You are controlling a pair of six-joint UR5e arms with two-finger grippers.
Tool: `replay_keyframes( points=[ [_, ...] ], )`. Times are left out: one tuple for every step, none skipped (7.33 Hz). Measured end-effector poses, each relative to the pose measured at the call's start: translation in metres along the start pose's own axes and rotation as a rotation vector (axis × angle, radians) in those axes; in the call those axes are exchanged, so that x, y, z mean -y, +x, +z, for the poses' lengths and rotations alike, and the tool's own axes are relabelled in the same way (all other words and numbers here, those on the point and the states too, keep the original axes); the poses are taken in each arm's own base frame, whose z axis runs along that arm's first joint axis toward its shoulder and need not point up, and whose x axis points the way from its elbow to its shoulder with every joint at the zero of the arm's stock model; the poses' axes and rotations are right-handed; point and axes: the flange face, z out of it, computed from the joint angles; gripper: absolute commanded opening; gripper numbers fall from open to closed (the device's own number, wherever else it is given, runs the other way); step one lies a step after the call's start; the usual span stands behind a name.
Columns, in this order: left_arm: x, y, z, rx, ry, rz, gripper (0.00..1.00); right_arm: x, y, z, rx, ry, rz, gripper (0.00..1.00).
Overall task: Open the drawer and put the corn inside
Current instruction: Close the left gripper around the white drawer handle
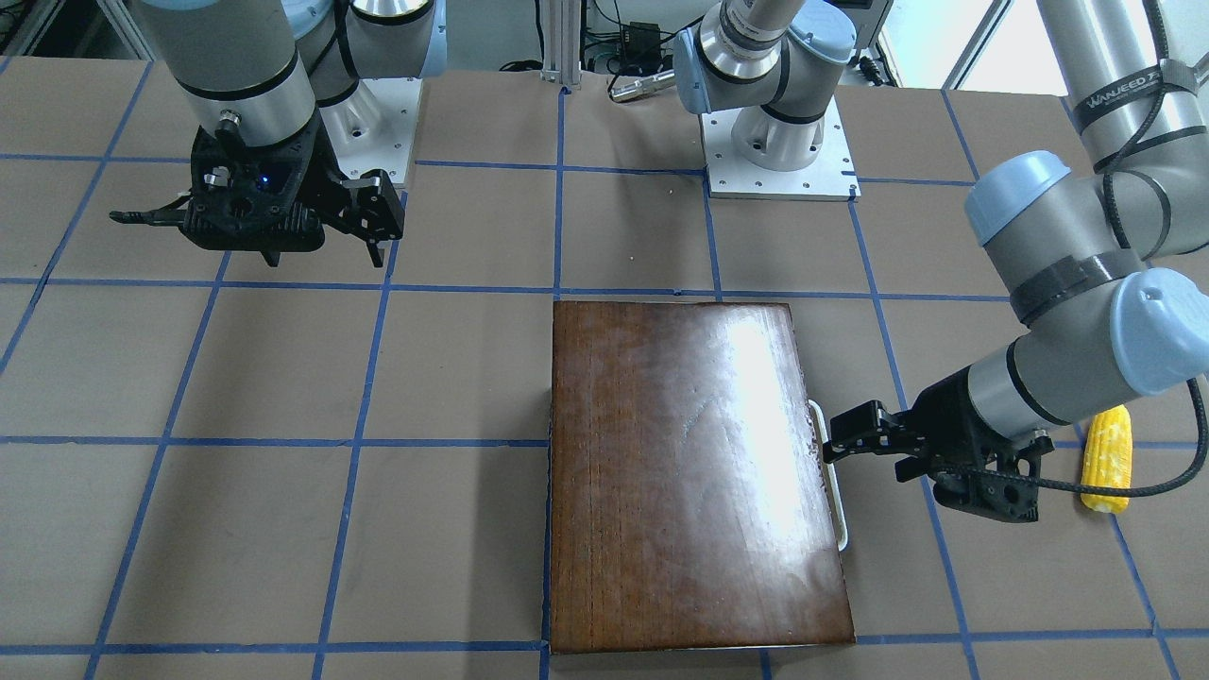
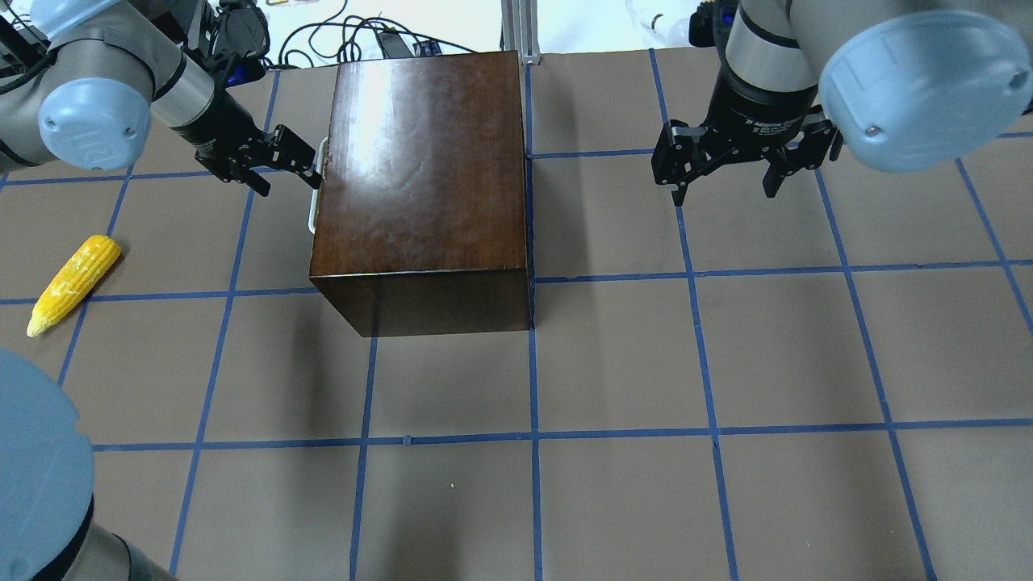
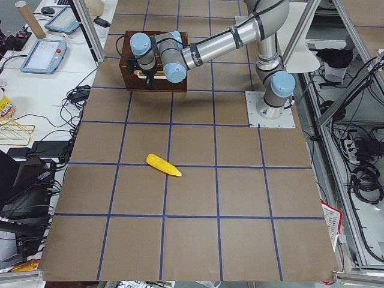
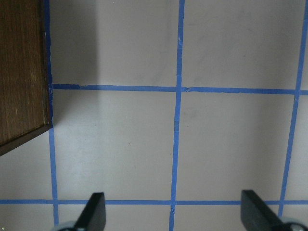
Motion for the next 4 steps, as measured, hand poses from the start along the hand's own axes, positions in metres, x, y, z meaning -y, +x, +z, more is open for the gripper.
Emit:
replay_keyframes(
  points=[
    [0.001,-0.002,0.004,-0.001,-0.003,-0.001,1.00,0.000,0.000,0.000,0.000,0.000,0.000,1.00],
    [0.003,-0.004,0.008,-0.002,-0.006,-0.002,1.00,0.000,0.000,0.000,0.000,0.000,0.000,1.00],
    [0.004,-0.006,0.012,-0.003,-0.006,-0.002,1.00,0.000,0.000,0.000,0.000,0.000,0.000,1.00],
    [0.005,-0.007,0.015,-0.004,-0.008,-0.003,1.00,0.000,0.000,0.000,0.000,0.000,0.000,1.00]
  ],
)
